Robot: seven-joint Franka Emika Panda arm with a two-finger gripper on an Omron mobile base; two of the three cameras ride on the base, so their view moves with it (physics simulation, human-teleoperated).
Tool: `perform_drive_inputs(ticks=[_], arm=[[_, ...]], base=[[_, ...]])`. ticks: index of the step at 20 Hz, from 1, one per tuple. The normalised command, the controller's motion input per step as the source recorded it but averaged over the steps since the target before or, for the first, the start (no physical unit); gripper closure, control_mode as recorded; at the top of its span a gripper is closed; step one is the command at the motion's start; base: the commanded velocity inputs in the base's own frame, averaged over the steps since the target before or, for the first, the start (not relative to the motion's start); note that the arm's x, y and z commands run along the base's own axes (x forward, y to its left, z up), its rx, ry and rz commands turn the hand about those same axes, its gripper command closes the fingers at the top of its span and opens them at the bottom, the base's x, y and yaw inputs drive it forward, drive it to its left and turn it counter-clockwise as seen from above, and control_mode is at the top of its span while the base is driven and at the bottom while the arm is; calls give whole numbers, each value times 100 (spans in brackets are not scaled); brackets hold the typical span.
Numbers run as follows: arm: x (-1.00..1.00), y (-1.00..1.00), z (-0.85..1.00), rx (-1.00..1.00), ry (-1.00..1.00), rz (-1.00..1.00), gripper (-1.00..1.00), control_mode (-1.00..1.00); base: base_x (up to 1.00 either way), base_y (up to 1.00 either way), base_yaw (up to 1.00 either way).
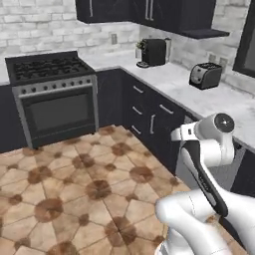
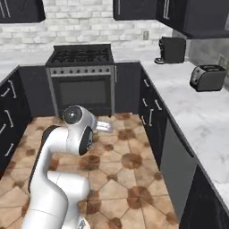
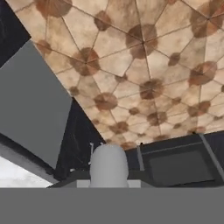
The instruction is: Pick up the marshmallow and place it in the cup of hot chocolate on the dining counter.
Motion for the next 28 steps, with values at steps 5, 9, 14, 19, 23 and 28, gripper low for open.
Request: perform_drive_inputs(ticks=[5, 9, 14, 19, 23, 28], arm=[[0, 0, 0, 0, 0, 0, 100, 100], [0, 0, 0, 0, 0, 0, 100, 100], [0, 0, 0, 0, 0, 0, 100, 100], [0, 0, 0, 0, 0, 0, 100, 100], [0, 0, 0, 0, 0, 0, 100, 100], [0, 0, 0, 0, 0, 0, 100, 100]], base=[[0, 0, 100], [0, 0, 100], [8, 81, 61], [33, 100, 0], [35, 100, 0], [42, 100, 0]])
